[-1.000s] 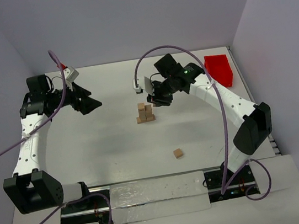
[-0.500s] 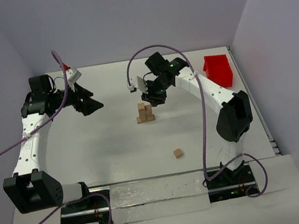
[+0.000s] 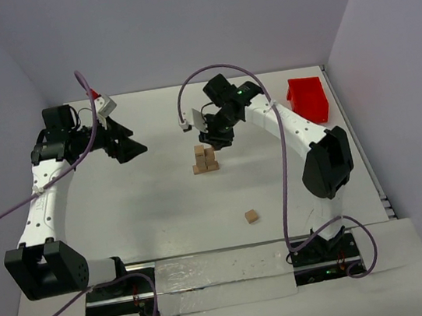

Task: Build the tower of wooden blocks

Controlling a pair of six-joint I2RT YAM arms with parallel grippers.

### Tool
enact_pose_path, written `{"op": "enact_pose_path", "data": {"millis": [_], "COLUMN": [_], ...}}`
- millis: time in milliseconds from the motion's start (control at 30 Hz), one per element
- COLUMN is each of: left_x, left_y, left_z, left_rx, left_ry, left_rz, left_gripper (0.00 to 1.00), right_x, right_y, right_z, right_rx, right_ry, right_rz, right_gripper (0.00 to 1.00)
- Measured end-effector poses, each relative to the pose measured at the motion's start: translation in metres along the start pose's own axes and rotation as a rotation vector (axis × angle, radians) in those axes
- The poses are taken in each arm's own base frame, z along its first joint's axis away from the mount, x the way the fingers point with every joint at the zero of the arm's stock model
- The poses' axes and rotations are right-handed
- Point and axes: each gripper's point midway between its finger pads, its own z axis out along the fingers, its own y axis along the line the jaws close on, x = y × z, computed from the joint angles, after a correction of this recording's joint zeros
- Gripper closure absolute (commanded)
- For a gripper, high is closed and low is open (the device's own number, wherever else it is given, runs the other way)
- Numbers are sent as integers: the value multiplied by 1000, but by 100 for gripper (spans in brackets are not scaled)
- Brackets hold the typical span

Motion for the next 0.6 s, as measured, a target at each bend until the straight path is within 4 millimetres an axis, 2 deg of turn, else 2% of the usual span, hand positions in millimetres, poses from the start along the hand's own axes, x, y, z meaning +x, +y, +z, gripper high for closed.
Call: {"op": "enact_pose_path", "data": {"millis": [600], "left_x": [-2], "left_y": [-4], "left_z": [7], "left_rx": [11], "left_ry": [14], "left_rz": [22], "left_gripper": [1], "right_x": [0], "right_y": [-14], "right_z": [21], "right_rx": [-30], "right_ry": [27], "right_rz": [-11], "right_gripper": [92]}}
